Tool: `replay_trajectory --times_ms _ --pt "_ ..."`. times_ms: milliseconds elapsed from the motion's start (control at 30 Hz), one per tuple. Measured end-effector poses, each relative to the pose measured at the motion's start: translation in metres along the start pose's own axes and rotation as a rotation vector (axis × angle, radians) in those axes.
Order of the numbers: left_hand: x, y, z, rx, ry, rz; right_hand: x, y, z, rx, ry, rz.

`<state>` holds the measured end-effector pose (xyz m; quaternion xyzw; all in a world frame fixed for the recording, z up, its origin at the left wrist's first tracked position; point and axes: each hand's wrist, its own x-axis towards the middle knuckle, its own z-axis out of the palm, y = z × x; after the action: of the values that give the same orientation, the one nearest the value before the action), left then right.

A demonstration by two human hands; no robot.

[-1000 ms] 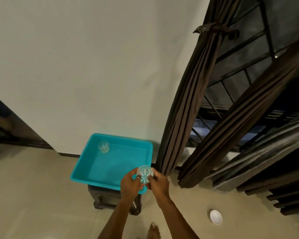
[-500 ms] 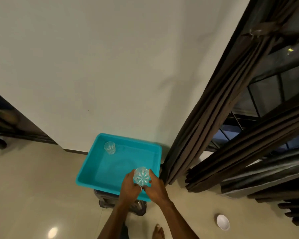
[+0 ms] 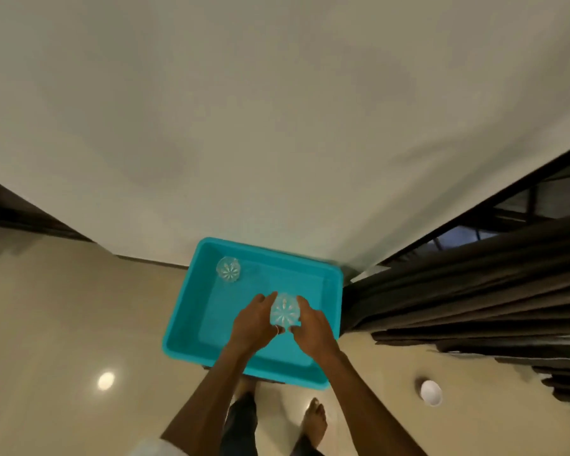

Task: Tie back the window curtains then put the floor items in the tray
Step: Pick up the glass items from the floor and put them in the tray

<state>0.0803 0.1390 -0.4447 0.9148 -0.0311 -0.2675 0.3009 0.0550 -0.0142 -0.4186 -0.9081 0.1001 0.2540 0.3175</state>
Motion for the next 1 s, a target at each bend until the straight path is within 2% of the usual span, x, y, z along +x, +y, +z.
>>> replay_trajectory --times_ms 267,500,800,1000 --pt "0.069 -0.042 -0.004 0.134 0.015 0.059 0.086 -0.01 0.038 -0.102 -0.04 -0.016" --pt "0.129 -0.069 0.018 0.121 -0.029 0.029 0.148 0.013 0.07 -0.062 -0.019 0.01" --pt "0.157 -0.088 0.049 0.091 -0.046 -0.026 0.179 0.038 0.098 -0.074 -0.039 -0.039" --pt "0.16 -0.094 0.055 0.058 -0.054 -0.032 0.183 0.038 0.101 0.019 -0.06 -0.001"
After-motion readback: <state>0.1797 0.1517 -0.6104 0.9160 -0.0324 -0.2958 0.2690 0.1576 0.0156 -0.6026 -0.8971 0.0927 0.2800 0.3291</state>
